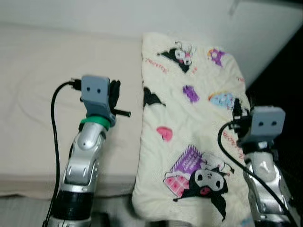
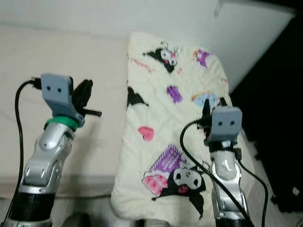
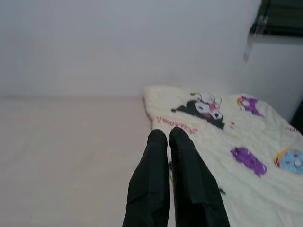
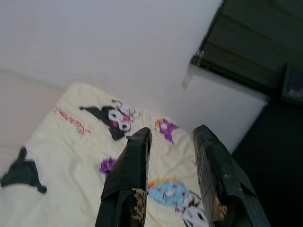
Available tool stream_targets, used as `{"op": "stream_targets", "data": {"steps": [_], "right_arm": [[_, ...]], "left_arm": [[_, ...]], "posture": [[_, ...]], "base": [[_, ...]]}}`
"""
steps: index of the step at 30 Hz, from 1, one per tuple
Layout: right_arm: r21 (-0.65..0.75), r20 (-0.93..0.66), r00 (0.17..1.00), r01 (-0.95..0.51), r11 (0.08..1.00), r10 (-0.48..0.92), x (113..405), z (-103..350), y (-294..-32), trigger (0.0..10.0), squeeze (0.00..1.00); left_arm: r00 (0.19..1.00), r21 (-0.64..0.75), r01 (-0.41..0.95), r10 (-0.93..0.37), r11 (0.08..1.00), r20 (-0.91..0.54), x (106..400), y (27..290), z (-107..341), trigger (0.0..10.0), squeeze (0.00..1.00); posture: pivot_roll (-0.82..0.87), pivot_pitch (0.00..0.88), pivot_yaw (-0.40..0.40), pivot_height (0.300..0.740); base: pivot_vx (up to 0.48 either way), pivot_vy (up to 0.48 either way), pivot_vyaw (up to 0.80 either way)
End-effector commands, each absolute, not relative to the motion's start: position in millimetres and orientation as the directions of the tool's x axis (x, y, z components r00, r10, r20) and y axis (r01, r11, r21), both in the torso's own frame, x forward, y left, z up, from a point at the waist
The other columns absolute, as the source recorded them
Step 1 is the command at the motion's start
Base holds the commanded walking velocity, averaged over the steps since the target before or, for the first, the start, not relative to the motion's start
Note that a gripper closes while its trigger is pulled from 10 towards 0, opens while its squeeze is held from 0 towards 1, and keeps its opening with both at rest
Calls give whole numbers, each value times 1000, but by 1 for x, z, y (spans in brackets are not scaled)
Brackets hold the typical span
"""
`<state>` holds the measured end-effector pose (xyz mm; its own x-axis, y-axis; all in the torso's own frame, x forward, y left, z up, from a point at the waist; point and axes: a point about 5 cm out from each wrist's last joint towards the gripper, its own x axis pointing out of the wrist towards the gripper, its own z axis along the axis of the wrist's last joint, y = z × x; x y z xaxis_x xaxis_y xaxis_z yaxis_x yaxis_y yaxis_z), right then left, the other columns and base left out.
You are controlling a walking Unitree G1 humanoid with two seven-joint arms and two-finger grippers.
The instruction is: Clean up the room
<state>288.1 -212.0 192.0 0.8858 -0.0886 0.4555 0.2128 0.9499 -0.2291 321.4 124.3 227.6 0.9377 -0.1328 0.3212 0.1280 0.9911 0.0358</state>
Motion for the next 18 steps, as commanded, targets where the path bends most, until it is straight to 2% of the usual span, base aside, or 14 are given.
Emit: {"op": "stream_targets", "data": {"steps": [1,10,18], "right_arm": [[-238,439,892,231,943,-108,287,186,-217,10000,0],[-205,441,885,263,943,-151,289,184,-214,10000,0],[-167,424,896,223,961,-134,289,178,-207,10000,0]], "left_arm": [[942,39,140,-146,989,303,321,121,222,10000,0],[945,46,145,-152,988,290,323,120,218,10000,0],[946,62,154,-165,986,278,322,119,216,10000,0]], "posture": [[-74,105,-73,710],[-70,104,-54,740],[-68,106,-51,740]], "base": [[0,0,0],[0,0,0],[-375,0,0]]}}
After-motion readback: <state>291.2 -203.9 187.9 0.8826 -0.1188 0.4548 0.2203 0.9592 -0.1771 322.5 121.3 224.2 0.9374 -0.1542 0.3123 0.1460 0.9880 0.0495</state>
